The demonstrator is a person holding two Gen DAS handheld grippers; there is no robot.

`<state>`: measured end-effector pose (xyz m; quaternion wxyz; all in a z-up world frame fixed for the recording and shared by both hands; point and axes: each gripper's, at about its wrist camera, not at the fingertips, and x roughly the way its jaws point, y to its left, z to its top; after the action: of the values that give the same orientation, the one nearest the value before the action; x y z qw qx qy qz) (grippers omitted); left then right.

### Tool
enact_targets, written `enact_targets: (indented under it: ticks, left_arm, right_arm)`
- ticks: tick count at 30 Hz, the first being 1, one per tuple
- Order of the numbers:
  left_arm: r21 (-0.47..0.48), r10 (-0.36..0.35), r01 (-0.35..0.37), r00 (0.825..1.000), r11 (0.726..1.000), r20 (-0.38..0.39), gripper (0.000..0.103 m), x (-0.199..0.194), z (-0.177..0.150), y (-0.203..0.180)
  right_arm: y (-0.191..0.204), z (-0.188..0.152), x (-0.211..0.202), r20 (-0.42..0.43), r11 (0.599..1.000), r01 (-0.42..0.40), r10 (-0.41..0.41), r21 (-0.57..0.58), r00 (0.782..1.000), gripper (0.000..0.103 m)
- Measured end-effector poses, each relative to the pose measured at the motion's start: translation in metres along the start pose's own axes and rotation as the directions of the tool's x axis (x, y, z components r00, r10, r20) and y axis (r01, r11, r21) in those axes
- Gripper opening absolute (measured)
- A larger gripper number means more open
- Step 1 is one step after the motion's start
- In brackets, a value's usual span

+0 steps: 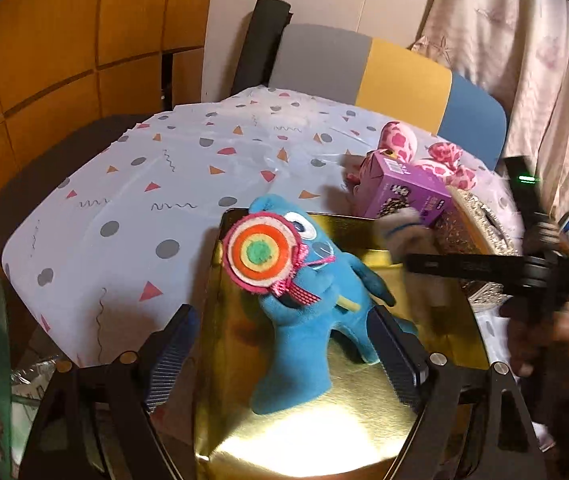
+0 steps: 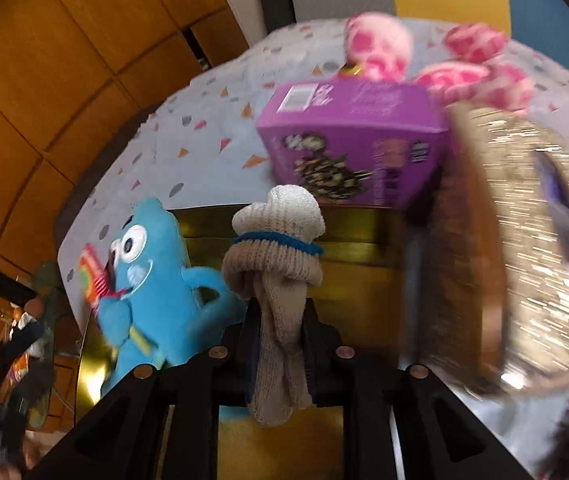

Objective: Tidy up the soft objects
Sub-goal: 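Lower the plush onto the gold tray with left while right drops the sock there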

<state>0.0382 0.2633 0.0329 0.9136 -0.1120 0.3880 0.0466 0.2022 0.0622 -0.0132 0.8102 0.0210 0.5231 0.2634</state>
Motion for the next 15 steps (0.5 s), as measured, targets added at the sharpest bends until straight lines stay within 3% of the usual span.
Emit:
enact_targets:
  ticks: [6, 15]
  left_arm:
    - [-0.029, -0.024, 0.024, 1.0, 0.999, -0.004, 0.09, -0.003, -0.012, -0.003]
    - [-0.038, 0.012, -0.013, 1.0, 0.999, -0.017, 0.103, -0.002, -0.02, -0.006]
  right_arm:
    - [0.015, 0.007, 0.027, -0.029, 1.0, -0.006, 0.006, 0.006, 1.0, 0.035]
    - [0.02, -0.009, -0.013, 0.057, 0.999, 0.023, -0.021, -0.046, 0.998, 0.041]
